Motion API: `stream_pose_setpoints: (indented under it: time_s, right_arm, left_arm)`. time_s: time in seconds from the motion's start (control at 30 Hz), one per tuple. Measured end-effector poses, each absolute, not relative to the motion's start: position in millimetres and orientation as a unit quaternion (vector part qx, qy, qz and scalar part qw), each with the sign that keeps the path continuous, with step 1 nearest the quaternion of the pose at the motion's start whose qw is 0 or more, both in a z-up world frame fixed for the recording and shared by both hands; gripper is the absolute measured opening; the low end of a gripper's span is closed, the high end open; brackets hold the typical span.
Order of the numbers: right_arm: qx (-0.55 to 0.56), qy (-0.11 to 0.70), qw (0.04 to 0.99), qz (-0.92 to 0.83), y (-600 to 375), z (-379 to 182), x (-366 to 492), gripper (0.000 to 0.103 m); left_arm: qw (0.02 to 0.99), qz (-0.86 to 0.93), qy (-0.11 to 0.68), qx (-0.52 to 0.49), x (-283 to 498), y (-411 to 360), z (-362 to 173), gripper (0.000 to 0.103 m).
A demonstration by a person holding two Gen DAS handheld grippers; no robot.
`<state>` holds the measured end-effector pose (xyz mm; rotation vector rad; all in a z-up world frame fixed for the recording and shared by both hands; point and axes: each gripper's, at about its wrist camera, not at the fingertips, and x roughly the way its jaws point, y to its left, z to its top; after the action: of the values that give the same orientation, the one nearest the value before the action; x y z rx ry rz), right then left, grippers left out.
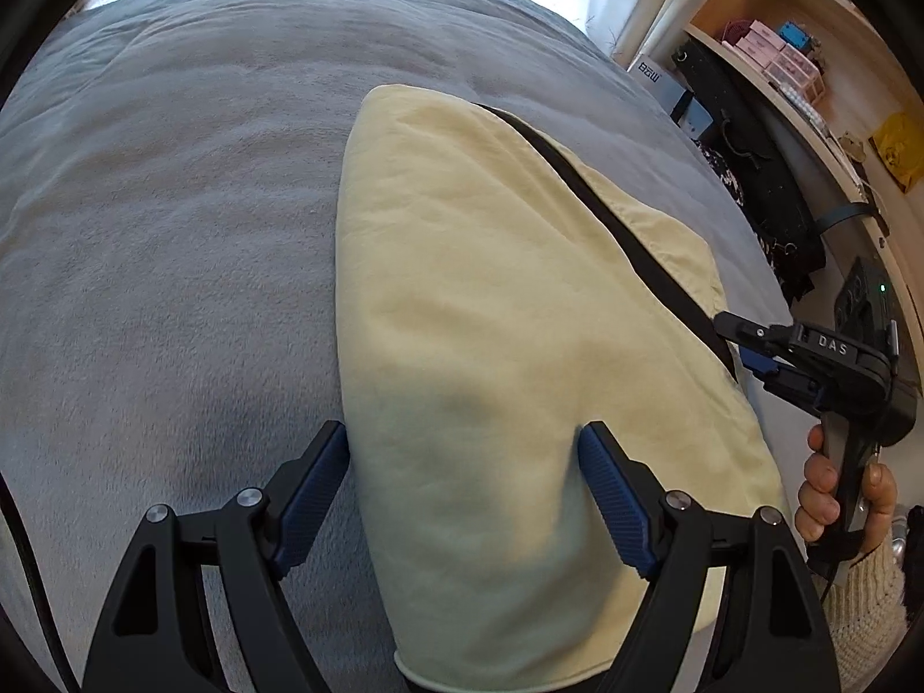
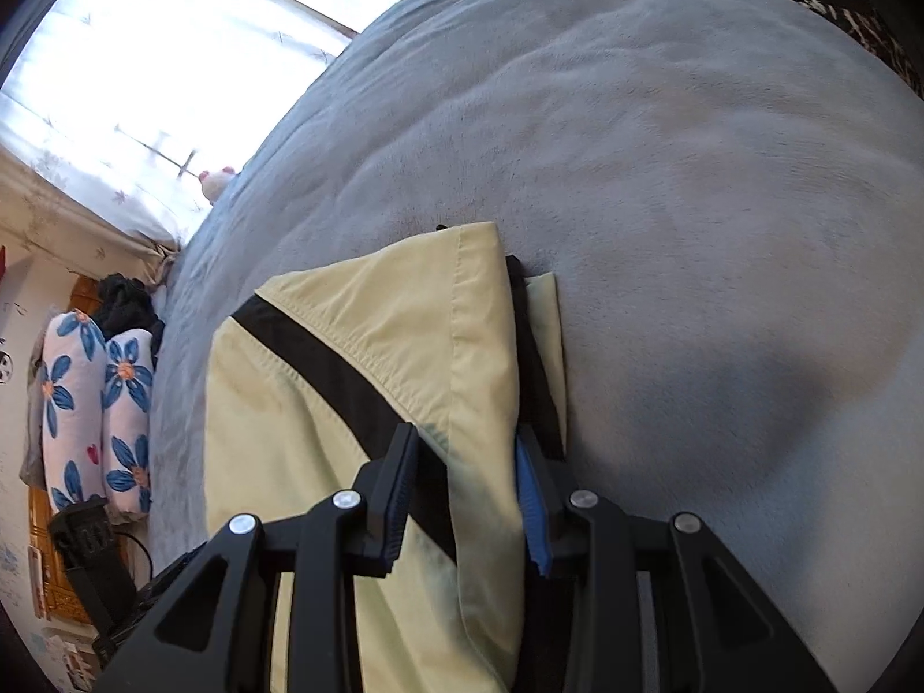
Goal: Fold large clothes
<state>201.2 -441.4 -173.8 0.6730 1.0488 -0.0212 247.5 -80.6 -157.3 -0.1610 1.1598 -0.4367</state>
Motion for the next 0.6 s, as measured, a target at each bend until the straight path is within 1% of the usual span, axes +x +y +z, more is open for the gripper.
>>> stream_pose_setpoints:
  time_s: [0.03,0.07,0.23,0.3,0.43,0.57,0.6]
  right_arm:
    - [0.306,0.492,0.815,-0.006,-438,-174,204,0.025]
    - [0.291,0.491,0.821,-0.007,-434,-172,205,0.004]
    - [0.186,0.436,0.878,-0.070,-422,-130,195,0.003]
    - [0.185,0.458,0.865,-0.089,-430,-142,201,0.003]
    - [0.153,0.510,0.839,-0.108,-427,-186,206,0.003]
    - [0.148,0.509,0.841,-0.108,-425,-177,203,0.005]
    - [0.145,0.508,0.842,-0.110,-425,-171,203,0.009]
  left_arm:
    - [0.812,-0.204,0.543,-0.073,249,-82,-157,0.082]
    - [0.811,-0.202,0.544,-0.069,250,-84,-157,0.082]
    - [0.813,-0.213,0.538,-0.059,250,-88,-151,0.082]
    - [0.810,-0.222,0.540,-0.056,250,-94,-155,0.082]
    - [0.806,-0.216,0.549,-0.052,251,-102,-169,0.090]
    - [0.802,-0.218,0.553,-0.058,254,-97,-170,0.090]
    - [0.804,-0.216,0.552,-0.052,253,-96,-169,0.090]
